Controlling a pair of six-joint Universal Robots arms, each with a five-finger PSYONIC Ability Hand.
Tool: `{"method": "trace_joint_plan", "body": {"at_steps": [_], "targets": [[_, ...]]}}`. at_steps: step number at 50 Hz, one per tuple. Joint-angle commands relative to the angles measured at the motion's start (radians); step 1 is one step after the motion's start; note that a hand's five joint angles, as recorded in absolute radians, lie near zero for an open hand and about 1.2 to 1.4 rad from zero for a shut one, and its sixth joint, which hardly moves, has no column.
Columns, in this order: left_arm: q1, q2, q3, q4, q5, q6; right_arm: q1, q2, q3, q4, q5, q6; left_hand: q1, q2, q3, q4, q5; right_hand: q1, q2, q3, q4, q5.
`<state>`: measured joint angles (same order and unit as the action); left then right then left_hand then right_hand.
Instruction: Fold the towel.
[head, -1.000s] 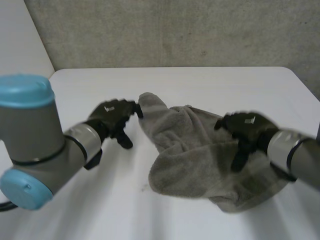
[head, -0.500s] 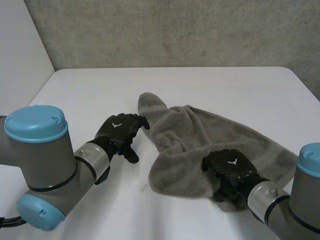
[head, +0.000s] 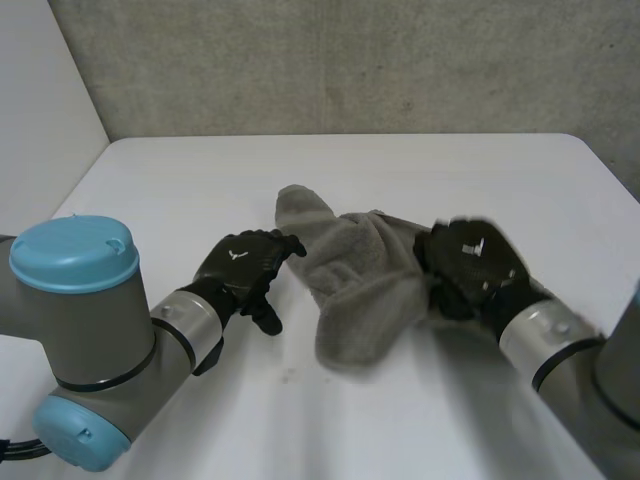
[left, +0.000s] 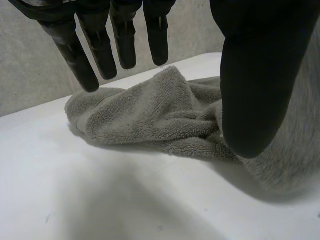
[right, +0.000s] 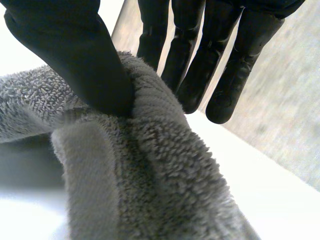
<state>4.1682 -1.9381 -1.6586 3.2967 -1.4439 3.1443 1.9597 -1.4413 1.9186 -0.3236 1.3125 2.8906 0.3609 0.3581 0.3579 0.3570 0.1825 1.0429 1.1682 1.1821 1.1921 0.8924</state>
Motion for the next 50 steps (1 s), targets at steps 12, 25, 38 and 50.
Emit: {"method": "trace_joint_plan", "body": {"at_steps": [12,25,38,50], "targets": [[-0.075,-0.119,0.111,0.067,-0.053,-0.226,0.008,-0.243,-0.366,0.356,-0.006,0.001,-0.068,-0.065,-0.065,-0.064,-0.064,0.353,0.228,0.214,0.204,0.329],[-0.187,-0.192,0.175,0.089,-0.064,-0.296,0.025,-0.31,-0.421,0.4,0.004,0.004,-0.083,-0.08,-0.08,-0.079,-0.079,0.353,0.228,0.214,0.204,0.329],[-0.198,-0.315,0.279,0.257,-0.22,-0.303,0.056,-0.373,-0.414,0.422,0.008,0.006,0.081,0.084,0.084,0.085,0.085,0.353,0.228,0.214,0.204,0.329],[-0.211,-0.36,0.299,0.287,-0.193,-0.31,0.054,-0.407,-0.417,0.429,0.016,0.024,0.111,0.114,0.114,0.115,0.115,0.353,0.228,0.214,0.204,0.329]]}}
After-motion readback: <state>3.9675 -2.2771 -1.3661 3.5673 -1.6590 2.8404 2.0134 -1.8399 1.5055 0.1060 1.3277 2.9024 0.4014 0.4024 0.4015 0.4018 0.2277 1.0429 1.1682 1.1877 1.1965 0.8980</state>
